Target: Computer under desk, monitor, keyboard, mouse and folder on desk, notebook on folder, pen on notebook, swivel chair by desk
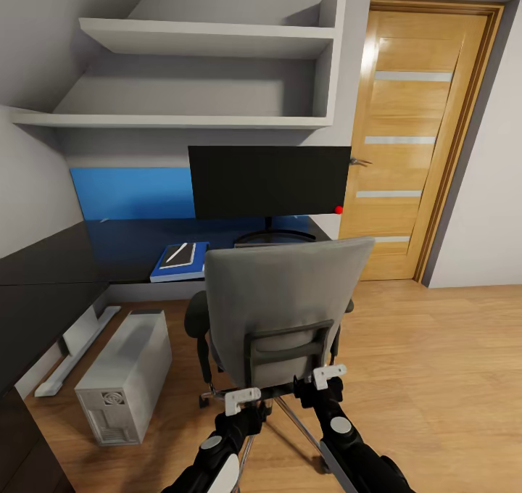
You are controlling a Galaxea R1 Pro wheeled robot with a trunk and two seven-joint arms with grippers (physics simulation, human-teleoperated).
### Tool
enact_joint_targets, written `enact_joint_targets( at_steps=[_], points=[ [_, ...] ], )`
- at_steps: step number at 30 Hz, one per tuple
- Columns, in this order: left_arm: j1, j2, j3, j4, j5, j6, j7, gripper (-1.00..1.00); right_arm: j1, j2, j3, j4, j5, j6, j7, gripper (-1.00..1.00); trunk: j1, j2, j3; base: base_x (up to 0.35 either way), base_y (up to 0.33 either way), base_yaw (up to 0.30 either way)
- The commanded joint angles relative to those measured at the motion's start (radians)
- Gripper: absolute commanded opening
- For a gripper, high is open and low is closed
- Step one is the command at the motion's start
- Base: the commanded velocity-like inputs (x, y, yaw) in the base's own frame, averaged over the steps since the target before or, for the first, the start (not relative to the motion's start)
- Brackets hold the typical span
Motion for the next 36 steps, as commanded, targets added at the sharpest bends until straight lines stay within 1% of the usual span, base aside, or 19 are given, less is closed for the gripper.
enact_joint_targets(
  at_steps=[1, 5, 10, 23, 30, 36],
  points=[
    [-0.001, 0.001, -0.003, -0.001, 0.007, 0.003, 0.007, 1.0, 0.0, -0.001, 0.005, -0.002, -0.005, 0.006, -0.008, 1.0, 0.0, -0.001, -0.001, 0.0, 0.0, 0.0],
    [-0.002, 0.002, -0.003, 0.002, 0.007, 0.003, 0.005, 1.0, 0.015, -0.003, 0.004, -0.006, -0.003, 0.007, -0.008, 1.0, 0.0, -0.001, -0.001, 0.0, 0.0, 0.0],
    [-0.023, 0.005, -0.001, 0.011, 0.005, 0.002, 0.005, 1.0, 0.031, -0.011, 0.006, -0.011, -0.003, 0.007, -0.007, 1.0, 0.0, -0.001, -0.001, 0.0, 0.0, 0.0],
    [-0.039, 0.012, 0.006, 0.016, -0.001, -0.005, 0.019, 1.0, 0.038, -0.015, 0.01, -0.013, -0.004, 0.007, -0.008, 1.0, 0.0, -0.001, -0.001, 0.0, 0.0, 0.0],
    [-0.043, 0.014, 0.034, 0.017, -0.004, -0.006, 0.022, 1.0, 0.038, -0.015, 0.01, -0.013, -0.004, 0.007, -0.008, 1.0, 0.0, -0.001, -0.001, 0.0, 0.0, 0.0],
    [-0.044, 0.015, 0.044, 0.017, -0.005, -0.027, 0.021, 1.0, 0.038, -0.014, 0.01, -0.013, -0.004, 0.007, -0.007, 1.0, 0.0, -0.001, -0.001, 0.0, 0.0, 0.0]
  ],
)
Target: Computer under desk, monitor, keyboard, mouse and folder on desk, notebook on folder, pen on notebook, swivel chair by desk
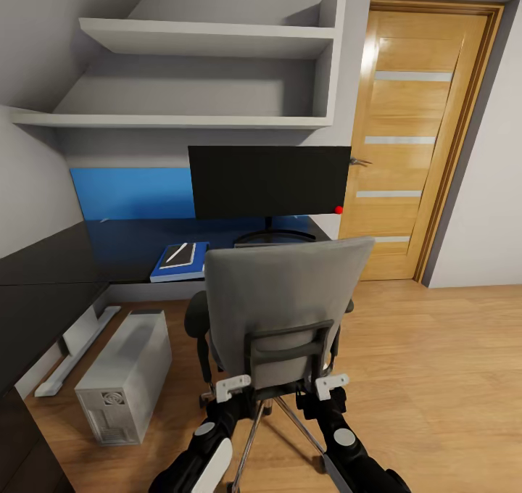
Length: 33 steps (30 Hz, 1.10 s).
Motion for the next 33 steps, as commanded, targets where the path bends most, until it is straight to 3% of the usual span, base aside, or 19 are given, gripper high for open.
enact_joint_targets(
  at_steps=[1, 15, 26, 33],
  points=[
    [-0.001, 0.001, -0.003, -0.002, 0.006, -0.001, 0.008, 1.0, -0.001, -0.001, 0.005, -0.002, -0.006, 0.005, -0.009, 1.0, 0.0, -0.001, -0.001, 0.0, 0.0, 0.0],
    [-0.001, 0.002, -0.002, -0.002, 0.007, -0.018, 0.007, 1.0, -0.001, -0.002, 0.003, -0.003, -0.006, 0.008, -0.009, 1.0, 0.0, -0.001, -0.001, 0.183, 0.0, 0.0],
    [-0.001, 0.003, -0.001, -0.002, 0.01, -0.019, 0.007, 1.0, -0.001, -0.001, 0.004, -0.004, -0.006, 0.009, -0.009, 1.0, 0.0, -0.001, -0.001, 0.028, 0.011, 0.0],
    [-0.001, 0.003, 0.001, -0.002, 0.012, -0.018, 0.007, 1.0, -0.001, -0.001, 0.004, -0.004, -0.006, 0.01, -0.01, 1.0, 0.0, -0.001, -0.001, 0.067, 0.184, 0.0]
  ],
)
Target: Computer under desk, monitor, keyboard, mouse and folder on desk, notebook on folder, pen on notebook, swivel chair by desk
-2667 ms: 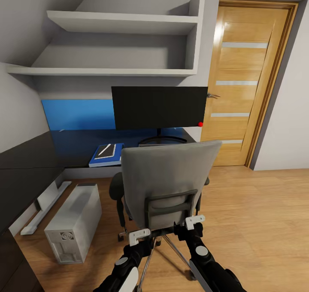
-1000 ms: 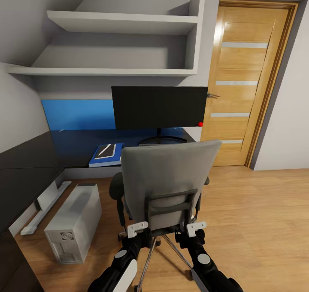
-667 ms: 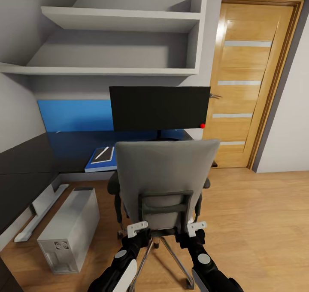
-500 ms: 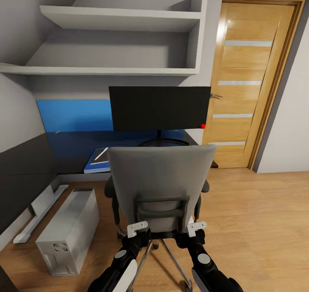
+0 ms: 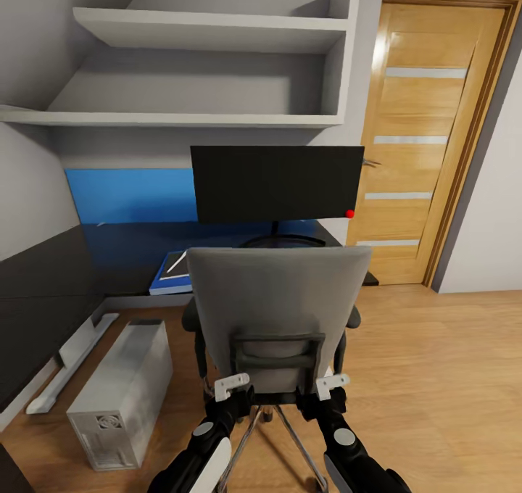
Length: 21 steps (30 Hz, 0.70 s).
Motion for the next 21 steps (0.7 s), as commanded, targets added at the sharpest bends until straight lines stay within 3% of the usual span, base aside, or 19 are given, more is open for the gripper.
enact_joint_targets(
  at_steps=[1, 21],
  points=[
    [-0.001, 0.001, -0.003, -0.002, 0.006, 0.003, 0.007, 1.0, -0.001, -0.002, 0.005, -0.002, -0.005, 0.005, -0.009, 1.0, 0.0, 0.0, -0.001, 0.149, 0.177, 0.0],
    [-0.001, 0.001, -0.006, -0.001, 0.006, -0.016, 0.005, 1.0, -0.001, -0.002, 0.005, -0.003, -0.003, 0.003, -0.01, 1.0, 0.0, 0.0, -0.001, 0.1, 0.038, 0.0]
  ],
)
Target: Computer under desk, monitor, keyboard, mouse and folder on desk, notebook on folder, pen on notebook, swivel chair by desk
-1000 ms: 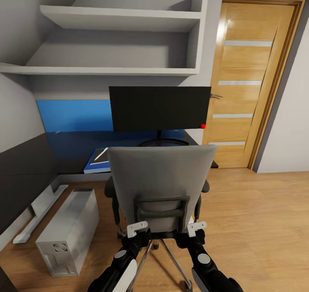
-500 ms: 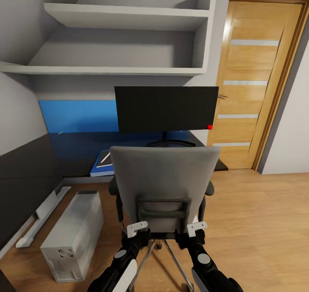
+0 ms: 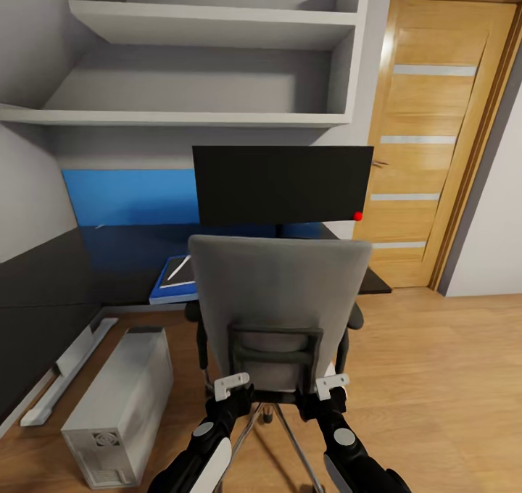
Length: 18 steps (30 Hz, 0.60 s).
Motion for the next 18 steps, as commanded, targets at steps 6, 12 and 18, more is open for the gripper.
enact_joint_targets(
  at_steps=[6, 12, 18],
  points=[
    [-0.001, 0.001, -0.004, -0.002, 0.006, -0.005, 0.007, 1.0, -0.001, -0.001, 0.006, -0.003, -0.006, 0.004, -0.009, 1.0, 0.0, 0.0, -0.001, 0.017, 0.0, 0.0],
    [-0.001, 0.001, -0.005, -0.002, 0.006, -0.006, 0.007, 1.0, -0.001, -0.001, 0.006, -0.003, -0.006, 0.002, -0.009, 1.0, 0.0, 0.0, -0.001, 0.002, 0.0, 0.0],
    [-0.001, 0.001, -0.004, -0.002, 0.007, -0.006, 0.008, 1.0, -0.001, -0.001, 0.006, -0.003, -0.005, 0.001, -0.009, 1.0, 0.0, 0.0, -0.001, -0.119, -0.004, 0.0]
  ],
)
